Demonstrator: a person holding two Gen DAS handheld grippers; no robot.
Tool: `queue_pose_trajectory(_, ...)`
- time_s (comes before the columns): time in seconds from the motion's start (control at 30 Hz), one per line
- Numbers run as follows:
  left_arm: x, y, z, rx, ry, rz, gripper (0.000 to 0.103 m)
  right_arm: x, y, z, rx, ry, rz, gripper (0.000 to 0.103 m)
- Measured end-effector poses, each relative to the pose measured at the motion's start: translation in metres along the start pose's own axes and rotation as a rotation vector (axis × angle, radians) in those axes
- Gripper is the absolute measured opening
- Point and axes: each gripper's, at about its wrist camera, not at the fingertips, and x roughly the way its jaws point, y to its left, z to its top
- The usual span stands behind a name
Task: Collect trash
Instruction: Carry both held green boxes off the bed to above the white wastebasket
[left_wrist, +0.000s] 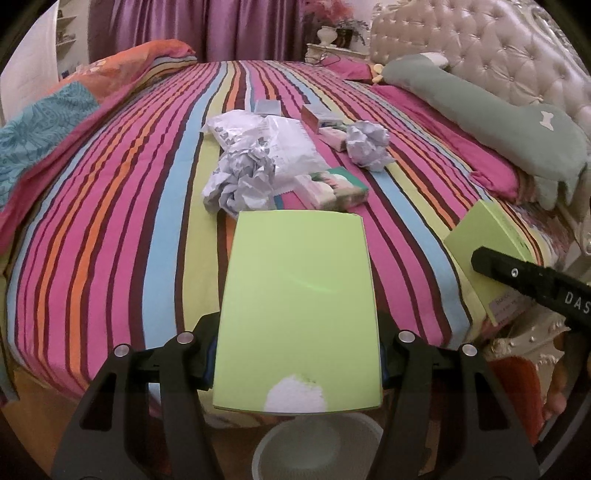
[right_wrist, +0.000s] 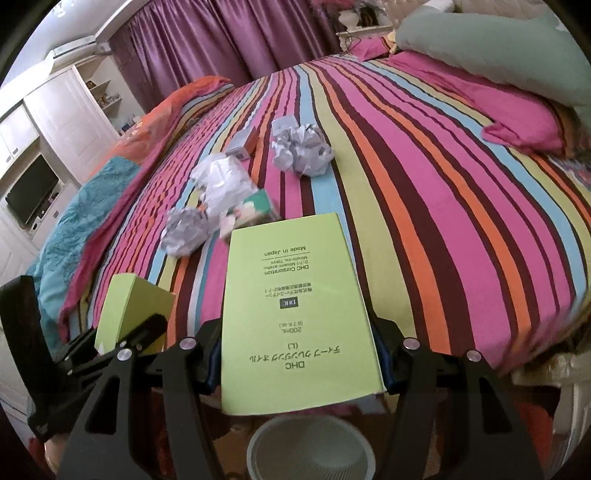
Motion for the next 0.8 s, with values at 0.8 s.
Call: queue_pose_trajectory(0.8,-0.013,0.0,-0.137,-0.041,0.312,-0.093,0.059,0.0,-0.003,-0.123,0.138,0.276,-0.01,0.058)
